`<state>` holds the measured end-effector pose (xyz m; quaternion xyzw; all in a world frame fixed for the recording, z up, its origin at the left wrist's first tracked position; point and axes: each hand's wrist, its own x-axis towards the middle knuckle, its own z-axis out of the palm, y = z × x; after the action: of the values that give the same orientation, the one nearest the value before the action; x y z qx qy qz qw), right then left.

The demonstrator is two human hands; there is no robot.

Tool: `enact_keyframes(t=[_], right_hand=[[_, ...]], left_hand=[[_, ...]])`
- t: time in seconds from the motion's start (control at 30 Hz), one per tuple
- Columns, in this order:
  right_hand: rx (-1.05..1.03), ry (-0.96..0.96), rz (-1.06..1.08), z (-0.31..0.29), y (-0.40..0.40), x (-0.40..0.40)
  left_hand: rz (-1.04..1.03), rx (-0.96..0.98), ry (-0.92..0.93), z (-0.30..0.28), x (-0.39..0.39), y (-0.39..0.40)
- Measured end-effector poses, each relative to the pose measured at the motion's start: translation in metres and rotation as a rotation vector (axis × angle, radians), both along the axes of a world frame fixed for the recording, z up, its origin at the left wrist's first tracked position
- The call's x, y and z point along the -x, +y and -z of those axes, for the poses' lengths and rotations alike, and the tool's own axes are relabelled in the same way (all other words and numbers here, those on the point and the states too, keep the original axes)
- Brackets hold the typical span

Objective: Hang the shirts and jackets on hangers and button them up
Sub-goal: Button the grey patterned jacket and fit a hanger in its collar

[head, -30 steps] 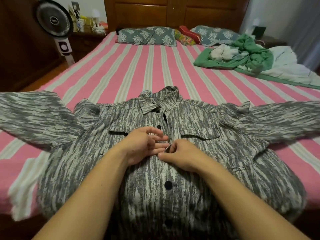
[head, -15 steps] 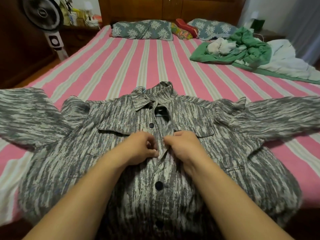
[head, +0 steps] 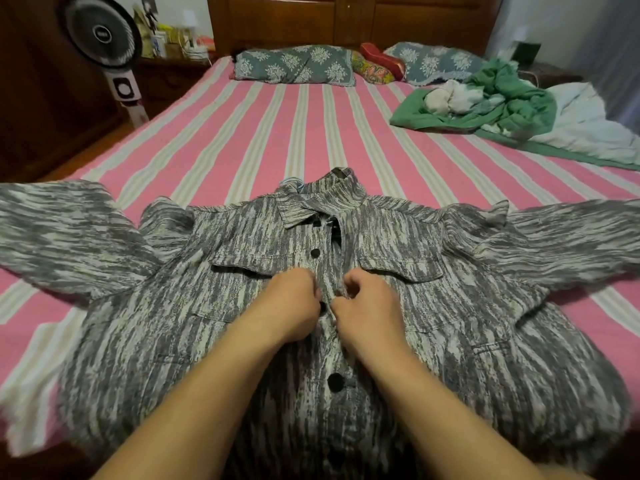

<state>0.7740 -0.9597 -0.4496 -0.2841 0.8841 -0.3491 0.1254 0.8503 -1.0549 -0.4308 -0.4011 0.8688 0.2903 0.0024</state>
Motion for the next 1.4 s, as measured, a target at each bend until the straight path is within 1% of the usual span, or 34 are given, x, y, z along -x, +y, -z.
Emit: enact_keyframes(t=[0.13,0.27,0.33,0.43,0.53,0.6,0.7,0.83,0.9,1.03,1.1,1.2,1.27,1.33,1.4], right_hand=[[-0.017,0.037,-0.013,-0.005,0.002,0.001],[-0.066,0.066,-0.096,-0.008,0.003,-0.002],[-0.04,-0.018,-0.103,-0.012,0.005,0.004],[0.027,-0.244,-0.115,-0.02,0.01,0.017],[0.04,-0.397,-0.13,-0.023,0.015,0.022],[0.05,-0.444,-0.119,-0.023,0.014,0.022],[0.042,-0.46,-0.101,-0.023,0.01,0.021],[0.015,-0.464,-0.107,-0.025,0.008,0.02],[0.01,-0.478,-0.124,-0.027,0.009,0.021],[0.059,-0.549,-0.151,-0.027,0.009,0.023],[0.02,-0.556,-0.161,-0.027,0.006,0.023],[-0.045,-0.501,-0.193,-0.03,0.005,0.022],[-0.032,-0.507,-0.211,-0.031,0.006,0.023],[-0.024,-0.525,-0.223,-0.031,0.006,0.025],[-0.043,-0.533,-0.243,-0.031,0.007,0.028]], left_hand=[[-0.046,-0.136,0.105,0.002,0.001,0.003],[-0.138,-0.282,0.218,0.007,-0.002,0.003],[-0.181,-0.317,0.266,0.01,-0.005,0.004],[-0.251,-0.389,0.368,0.007,-0.009,0.002],[-0.306,-0.463,0.466,0.004,-0.014,-0.001],[-0.326,-0.462,0.496,0.007,-0.014,-0.001],[-0.336,-0.427,0.504,0.011,-0.012,0.003],[-0.316,-0.274,0.482,0.016,-0.009,0.009],[-0.306,-0.256,0.479,0.016,-0.009,0.009],[-0.247,-0.157,0.389,0.015,-0.011,0.014],[-0.273,-0.169,0.412,0.016,-0.01,0.015],[-0.331,-0.291,0.484,0.015,-0.01,0.012],[-0.343,-0.334,0.503,0.014,-0.011,0.011],[-0.34,-0.29,0.51,0.016,-0.01,0.011],[-0.324,-0.206,0.488,0.017,-0.009,0.014]])
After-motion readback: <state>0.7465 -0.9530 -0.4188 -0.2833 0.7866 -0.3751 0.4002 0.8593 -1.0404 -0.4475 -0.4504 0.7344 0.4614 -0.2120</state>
